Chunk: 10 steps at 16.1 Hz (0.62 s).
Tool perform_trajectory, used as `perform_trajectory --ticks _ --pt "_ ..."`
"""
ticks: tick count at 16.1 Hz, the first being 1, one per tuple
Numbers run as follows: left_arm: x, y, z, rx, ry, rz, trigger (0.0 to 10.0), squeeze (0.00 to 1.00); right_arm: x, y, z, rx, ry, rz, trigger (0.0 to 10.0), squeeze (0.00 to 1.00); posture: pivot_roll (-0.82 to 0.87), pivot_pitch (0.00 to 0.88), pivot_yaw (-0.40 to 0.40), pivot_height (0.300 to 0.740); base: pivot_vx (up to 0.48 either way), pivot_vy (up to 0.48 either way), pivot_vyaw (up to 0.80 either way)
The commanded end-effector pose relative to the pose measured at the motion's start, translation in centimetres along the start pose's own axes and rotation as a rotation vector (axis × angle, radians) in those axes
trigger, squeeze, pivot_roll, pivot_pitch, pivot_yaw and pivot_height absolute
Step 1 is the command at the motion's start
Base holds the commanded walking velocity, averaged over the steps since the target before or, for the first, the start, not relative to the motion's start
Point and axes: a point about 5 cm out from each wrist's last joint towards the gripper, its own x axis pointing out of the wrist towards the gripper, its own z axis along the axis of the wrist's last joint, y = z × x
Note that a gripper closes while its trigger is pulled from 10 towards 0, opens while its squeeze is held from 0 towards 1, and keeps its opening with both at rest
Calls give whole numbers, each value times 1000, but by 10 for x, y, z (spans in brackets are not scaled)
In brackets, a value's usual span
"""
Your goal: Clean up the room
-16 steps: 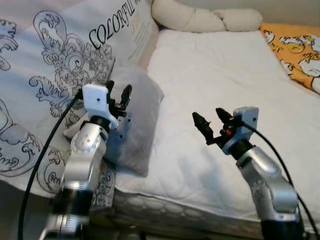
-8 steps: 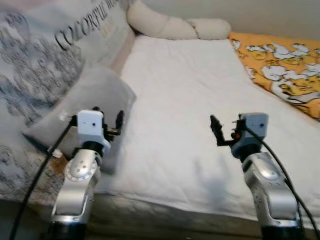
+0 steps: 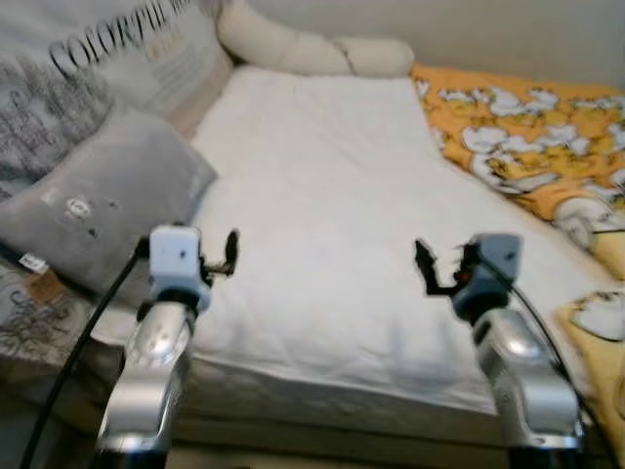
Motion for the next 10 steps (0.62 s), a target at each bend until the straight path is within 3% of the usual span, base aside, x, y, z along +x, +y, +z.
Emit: perform_trajectory --ticks 1,8,10 --pt "2 0 6 10 -16 11 10000 1000 1 0 4 1 -12 4 10000 1000 97 0 -25 740 0 -442 0" --pt "3 2 8 15 -18 14 10000 1000 2 3 3 1 -12 -5 10000 1000 93 0 -3 740 0 -424 0" --pt "3 2 8 13 -13 21 10000 1000 2 3 2 -26 -9 -20 10000 1000 92 0 -1 740 0 0 0"
